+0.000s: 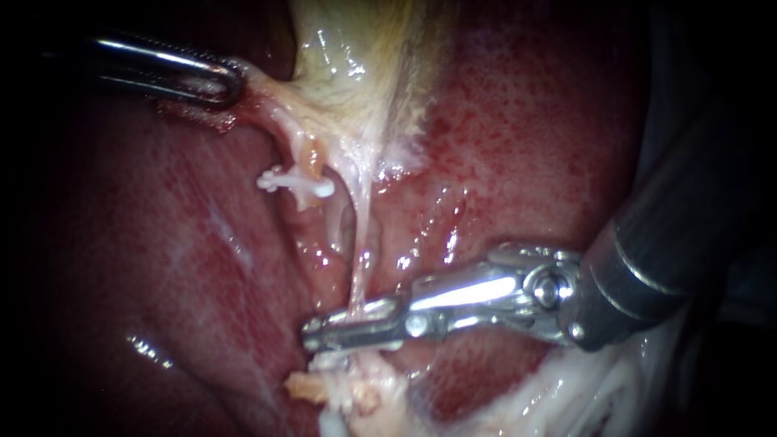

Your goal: Going back second clip right tube

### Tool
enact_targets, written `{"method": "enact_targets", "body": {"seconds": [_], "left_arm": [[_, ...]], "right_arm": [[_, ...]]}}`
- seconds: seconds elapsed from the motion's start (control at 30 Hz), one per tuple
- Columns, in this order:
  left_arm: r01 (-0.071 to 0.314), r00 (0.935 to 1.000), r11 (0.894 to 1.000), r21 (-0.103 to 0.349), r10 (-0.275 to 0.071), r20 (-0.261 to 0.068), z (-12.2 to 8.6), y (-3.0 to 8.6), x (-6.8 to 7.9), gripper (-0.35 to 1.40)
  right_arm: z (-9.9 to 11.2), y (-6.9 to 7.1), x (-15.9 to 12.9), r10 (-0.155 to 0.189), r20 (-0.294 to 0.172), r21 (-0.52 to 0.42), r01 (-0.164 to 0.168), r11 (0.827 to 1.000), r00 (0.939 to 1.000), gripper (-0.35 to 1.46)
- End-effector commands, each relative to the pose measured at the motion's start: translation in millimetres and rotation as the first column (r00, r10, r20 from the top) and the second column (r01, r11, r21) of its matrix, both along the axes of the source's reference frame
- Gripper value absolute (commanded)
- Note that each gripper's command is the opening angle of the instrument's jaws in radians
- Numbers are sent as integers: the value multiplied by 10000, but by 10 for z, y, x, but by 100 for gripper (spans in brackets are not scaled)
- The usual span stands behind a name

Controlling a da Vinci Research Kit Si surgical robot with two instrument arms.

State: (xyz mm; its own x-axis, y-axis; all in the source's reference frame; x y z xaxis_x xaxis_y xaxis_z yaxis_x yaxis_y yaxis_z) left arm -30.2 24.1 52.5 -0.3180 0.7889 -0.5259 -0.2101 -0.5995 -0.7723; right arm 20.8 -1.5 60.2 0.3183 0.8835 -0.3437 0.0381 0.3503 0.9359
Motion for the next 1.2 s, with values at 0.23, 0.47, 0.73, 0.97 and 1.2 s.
{"method": "enact_targets", "body": {"seconds": [0.23,0.47,0.73,0.97,1.2], "left_arm": [[-4,10000,10000,0,4,2,0,0,0,-35],[-6,10000,10000,0,6,3,0,0,1,-35],[-20,10000,10000,0,20,11,-1,-1,4,-35],[-6,10000,10000,-12,6,0,-1,-1,6,-35],[7,10000,10000,-23,-7,-11,-1,-2,7,-35]], "right_arm": [[11,0,10,-67,-433,-1743,-10,9847,9990,43],[35,-3,15,107,-206,-2936,-163,9558,9997,50],[41,3,-14,6,92,-4923,41,8704,10000,50],[11,12,-68,-118,214,-6230,226,7819,9997,50],[-19,20,-123,-320,326,-7309,457,6809,9990,50]]}}
